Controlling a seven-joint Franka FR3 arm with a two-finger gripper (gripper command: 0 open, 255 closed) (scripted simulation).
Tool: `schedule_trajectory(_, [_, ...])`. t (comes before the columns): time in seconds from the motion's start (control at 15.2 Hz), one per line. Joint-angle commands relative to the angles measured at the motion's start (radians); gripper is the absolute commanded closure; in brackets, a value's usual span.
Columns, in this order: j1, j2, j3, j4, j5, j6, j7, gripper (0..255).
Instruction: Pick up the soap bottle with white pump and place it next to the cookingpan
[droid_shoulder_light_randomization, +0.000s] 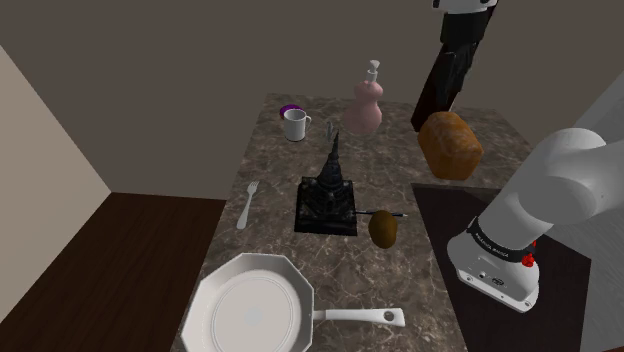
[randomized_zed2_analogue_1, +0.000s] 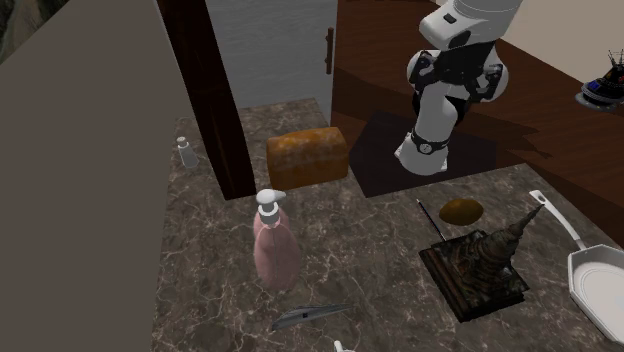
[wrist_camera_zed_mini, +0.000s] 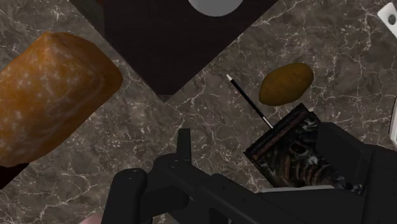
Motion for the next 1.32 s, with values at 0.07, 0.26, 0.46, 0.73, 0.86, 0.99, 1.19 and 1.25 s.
schedule_trajectory(0.07, [-0.005,0.034,-0.011,0.013,-0.011,0.023,-0.011,0])
schedule_trajectory(0.26, [-0.019,0.137,-0.043,0.060,-0.039,0.088,-0.041,0])
schedule_trajectory(0.46, [-0.031,0.242,-0.074,0.118,-0.059,0.145,-0.071,0])
schedule_trajectory(0.73, [-0.045,0.383,-0.110,0.212,-0.075,0.207,-0.111,0])
schedule_trajectory(0.86, [-0.051,0.455,-0.128,0.265,-0.079,0.232,-0.131,0])
schedule_trajectory(0.99, [-0.057,0.527,-0.144,0.324,-0.079,0.252,-0.151,0])
schedule_trajectory(1.19, [-0.066,0.636,-0.166,0.420,-0.073,0.274,-0.183,0])
schedule_trajectory(1.25, [-0.070,0.672,-0.173,0.454,-0.069,0.280,-0.194,0])
